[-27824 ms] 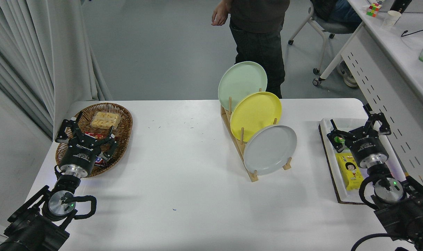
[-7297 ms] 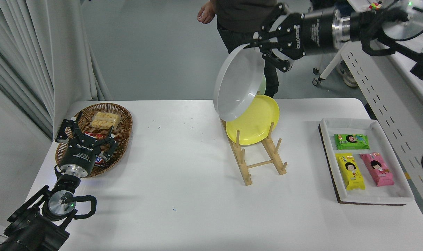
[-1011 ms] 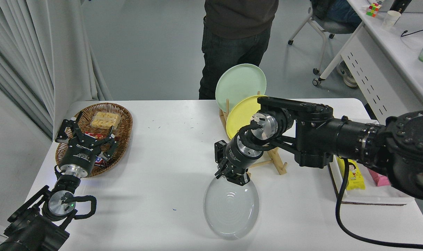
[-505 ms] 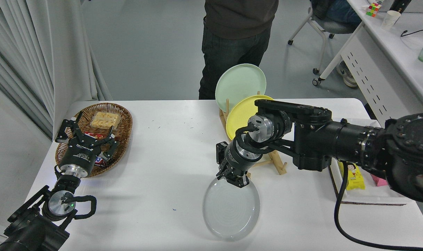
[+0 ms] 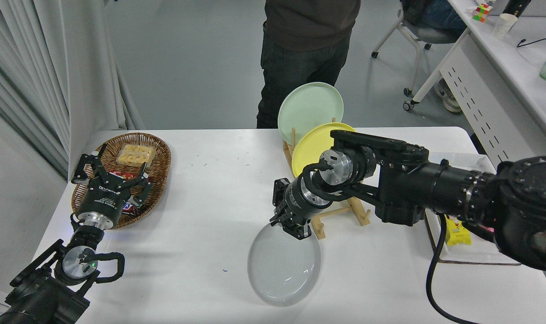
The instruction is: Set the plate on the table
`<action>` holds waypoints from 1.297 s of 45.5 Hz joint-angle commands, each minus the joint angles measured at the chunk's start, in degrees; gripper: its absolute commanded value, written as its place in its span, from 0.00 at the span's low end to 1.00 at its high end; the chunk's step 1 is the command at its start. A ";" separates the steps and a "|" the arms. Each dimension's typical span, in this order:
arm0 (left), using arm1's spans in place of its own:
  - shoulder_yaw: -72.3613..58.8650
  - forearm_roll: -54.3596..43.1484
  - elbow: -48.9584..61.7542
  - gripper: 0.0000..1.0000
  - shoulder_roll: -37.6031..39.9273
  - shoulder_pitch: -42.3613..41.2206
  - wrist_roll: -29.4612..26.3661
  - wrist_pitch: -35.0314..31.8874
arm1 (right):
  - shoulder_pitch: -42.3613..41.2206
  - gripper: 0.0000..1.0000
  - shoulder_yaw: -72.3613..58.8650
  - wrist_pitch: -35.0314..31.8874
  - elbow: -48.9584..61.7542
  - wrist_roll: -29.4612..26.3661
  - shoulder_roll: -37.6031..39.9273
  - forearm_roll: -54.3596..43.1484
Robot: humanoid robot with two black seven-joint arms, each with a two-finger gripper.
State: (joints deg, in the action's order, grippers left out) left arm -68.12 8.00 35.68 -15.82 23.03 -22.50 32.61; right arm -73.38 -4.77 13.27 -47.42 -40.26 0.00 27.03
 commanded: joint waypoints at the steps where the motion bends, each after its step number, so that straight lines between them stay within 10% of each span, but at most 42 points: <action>1: 0.00 0.00 0.00 0.98 0.00 0.00 0.00 0.00 | 2.54 0.00 2.57 2.19 2.24 0.18 0.00 3.02; 59: 0.00 0.00 0.00 0.98 0.00 0.00 0.00 0.00 | 7.90 0.00 4.24 10.27 6.11 -1.05 0.00 3.47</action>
State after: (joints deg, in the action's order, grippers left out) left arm -68.12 8.00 35.68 -15.82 23.03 -22.50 32.61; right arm -66.70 -0.31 19.46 -41.49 -40.21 0.00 31.00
